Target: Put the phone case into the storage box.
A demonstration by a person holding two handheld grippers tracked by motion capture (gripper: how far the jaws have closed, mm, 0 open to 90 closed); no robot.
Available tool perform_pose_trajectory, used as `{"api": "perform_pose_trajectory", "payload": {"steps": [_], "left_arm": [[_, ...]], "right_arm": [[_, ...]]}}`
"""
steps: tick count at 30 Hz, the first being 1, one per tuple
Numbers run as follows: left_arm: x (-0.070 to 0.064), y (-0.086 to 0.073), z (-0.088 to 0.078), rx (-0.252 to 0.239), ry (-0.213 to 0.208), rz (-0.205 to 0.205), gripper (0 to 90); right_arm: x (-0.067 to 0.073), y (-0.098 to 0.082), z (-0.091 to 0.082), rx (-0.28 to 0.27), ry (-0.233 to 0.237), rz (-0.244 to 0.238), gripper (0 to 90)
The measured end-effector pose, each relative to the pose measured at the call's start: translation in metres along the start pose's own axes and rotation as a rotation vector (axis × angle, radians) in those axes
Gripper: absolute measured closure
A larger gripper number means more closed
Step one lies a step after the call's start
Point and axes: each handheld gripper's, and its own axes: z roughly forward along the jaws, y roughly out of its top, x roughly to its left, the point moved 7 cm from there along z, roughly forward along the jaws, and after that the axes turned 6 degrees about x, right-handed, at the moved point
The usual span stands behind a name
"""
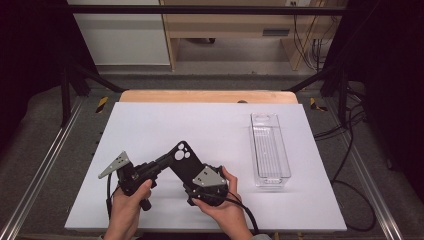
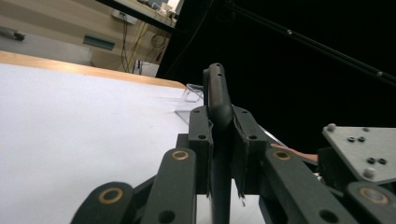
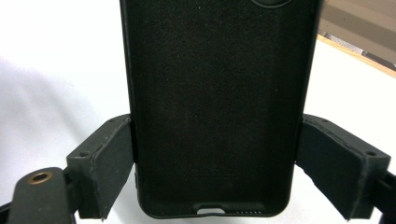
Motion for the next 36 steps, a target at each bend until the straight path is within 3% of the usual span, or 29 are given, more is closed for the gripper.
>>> {"api": "perform_pose_trajectory", "payload": {"steps": [7, 11, 15, 17, 21, 25, 28, 32, 36], "left_arm": [[-0.008, 0.003, 0.0, -0.007, 0.008, 0.054, 80.4], [-0.011, 0.008, -0.003, -0.014, 0.029, 0.116, 80.5], [-0.012, 0.011, -0.006, -0.028, 0.034, 0.127, 80.5], [-0.01, 0.012, -0.007, -0.03, 0.048, 0.139, 80.5], [-0.006, 0.014, -0.011, -0.033, 0.118, 0.189, 80.5], [-0.005, 0.014, -0.012, -0.03, 0.151, 0.219, 80.4], [-0.004, 0.013, -0.011, -0.026, 0.161, 0.231, 80.4], [-0.006, 0.01, -0.008, -0.018, 0.157, 0.24, 80.4], [-0.008, 0.008, -0.006, -0.019, 0.154, 0.24, 80.4]], "right_arm": [[0.002, 0.001, 0.002, -0.011, 0.022, 0.042, 12.7], [0.002, 0.002, 0.001, -0.023, 0.033, 0.057, 8.9], [0.0, 0.002, 0.001, -0.028, 0.032, 0.073, 7.3], [-0.001, 0.002, 0.001, -0.031, 0.038, 0.097, 6.8], [-0.001, 0.004, -0.001, -0.045, 0.039, 0.109, 6.7], [-0.001, 0.007, -0.004, -0.068, 0.053, 0.136, 6.9], [0.0, 0.012, -0.008, -0.097, 0.064, 0.161, 6.9], [0.004, 0.02, -0.015, -0.145, 0.082, 0.165, 7.2], [0.005, 0.022, -0.017, -0.158, 0.073, 0.161, 7.0]]}}
